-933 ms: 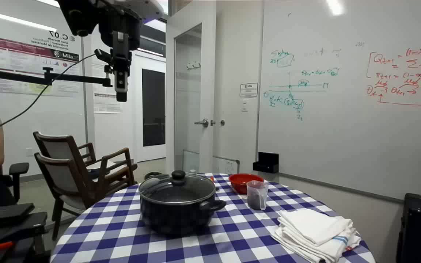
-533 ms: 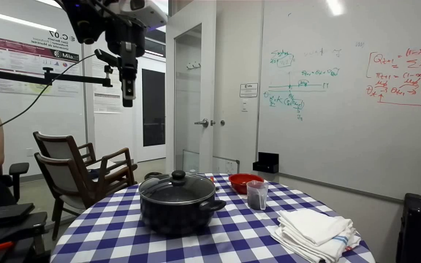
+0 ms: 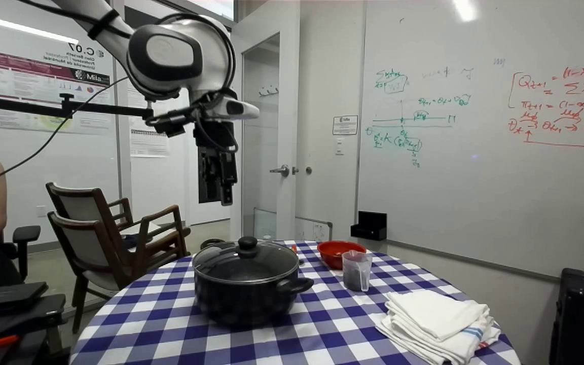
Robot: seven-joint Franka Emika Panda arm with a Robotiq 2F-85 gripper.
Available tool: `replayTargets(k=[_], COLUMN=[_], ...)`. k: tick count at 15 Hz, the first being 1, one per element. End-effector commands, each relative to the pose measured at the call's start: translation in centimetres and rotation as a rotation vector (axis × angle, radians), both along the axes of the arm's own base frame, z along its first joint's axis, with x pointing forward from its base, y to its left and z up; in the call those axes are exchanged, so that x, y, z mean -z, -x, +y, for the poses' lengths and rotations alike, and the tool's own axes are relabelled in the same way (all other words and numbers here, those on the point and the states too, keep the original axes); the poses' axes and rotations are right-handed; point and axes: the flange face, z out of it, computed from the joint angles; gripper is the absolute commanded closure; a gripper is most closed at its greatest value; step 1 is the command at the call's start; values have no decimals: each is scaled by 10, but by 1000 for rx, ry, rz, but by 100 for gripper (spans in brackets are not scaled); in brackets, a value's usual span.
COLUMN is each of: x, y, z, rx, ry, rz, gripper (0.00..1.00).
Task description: Pick up the lid and put it on the table
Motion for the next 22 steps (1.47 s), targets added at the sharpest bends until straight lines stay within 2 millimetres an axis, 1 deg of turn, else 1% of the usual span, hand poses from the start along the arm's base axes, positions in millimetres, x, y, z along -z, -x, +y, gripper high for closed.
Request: replayTargets(k=[1, 4, 9, 12, 16, 22], x=[38, 59, 76, 84, 93, 101], y=[-35, -53, -81, -94, -101, -102], z=[16, 16, 12, 14, 20, 28], rx=[-71, -85, -89, -94, -112, -133], ry=[-85, -109, -95, -84, -77, -78], rz=[22, 50, 72, 82, 112, 190], gripper=[0, 0, 0, 0, 0, 0])
